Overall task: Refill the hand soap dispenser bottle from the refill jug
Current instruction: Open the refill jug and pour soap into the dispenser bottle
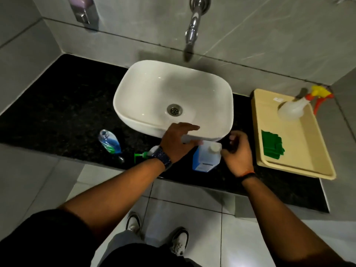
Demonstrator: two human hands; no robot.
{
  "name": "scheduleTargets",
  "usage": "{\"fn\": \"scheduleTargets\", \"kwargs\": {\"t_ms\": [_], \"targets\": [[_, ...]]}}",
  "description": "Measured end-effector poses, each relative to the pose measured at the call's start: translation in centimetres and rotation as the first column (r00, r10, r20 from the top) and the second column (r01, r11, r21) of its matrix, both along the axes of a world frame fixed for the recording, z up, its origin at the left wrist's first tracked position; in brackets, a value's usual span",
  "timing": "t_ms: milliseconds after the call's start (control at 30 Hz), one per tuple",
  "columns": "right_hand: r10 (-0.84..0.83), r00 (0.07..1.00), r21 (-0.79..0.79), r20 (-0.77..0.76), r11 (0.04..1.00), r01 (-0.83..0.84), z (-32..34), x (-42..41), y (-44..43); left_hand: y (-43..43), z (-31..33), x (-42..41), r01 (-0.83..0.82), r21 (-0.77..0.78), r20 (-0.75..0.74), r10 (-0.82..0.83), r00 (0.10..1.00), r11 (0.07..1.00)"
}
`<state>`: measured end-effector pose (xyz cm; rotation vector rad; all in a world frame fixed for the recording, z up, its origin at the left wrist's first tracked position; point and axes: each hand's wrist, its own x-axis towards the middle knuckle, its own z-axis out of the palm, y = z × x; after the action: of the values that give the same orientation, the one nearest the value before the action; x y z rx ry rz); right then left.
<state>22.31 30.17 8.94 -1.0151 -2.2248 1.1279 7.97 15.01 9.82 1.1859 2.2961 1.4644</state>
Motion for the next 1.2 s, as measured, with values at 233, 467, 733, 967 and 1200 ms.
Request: {"fn": "scheduleTargets", "kwargs": {"t_ms": [233,467,733,967,1200], "targets": [[0.341,0.937,-0.170,0.074,0.930,-0.325,-2.6,1.8,1.1,4.0,0.1,2.4,0.169,-0.277,0.043,-0.163,0.986,0.946],[0.440,0.894,-0.226,0.087,0.883,-0.413,-3.0,-0.2,1.8,4.8,0.1,3.2,0.170,-0.264,0.072,-0.156,0.985,0.950],[0.473,0.866,-0.236,0.162,0.871,-0.432,-5.0,0.0,2.6,4.5,-1.4,5.3,-0.111,-0.078,-0.048,0.107,0.993,0.991],[0.501,0.822,-0.216,0.271,0.864,-0.455,-5.0,-0.1,3.4,3.5,-1.7,5.5,-0.194,0.012,0.022,0.194,0.981,0.981],[0.465,0.859,-0.232,0.214,0.878,-0.418,-4.9,0.4,3.5,4.5,-0.5,4.5,-0.150,-0.052,-0.076,0.146,0.986,0.987]]}}
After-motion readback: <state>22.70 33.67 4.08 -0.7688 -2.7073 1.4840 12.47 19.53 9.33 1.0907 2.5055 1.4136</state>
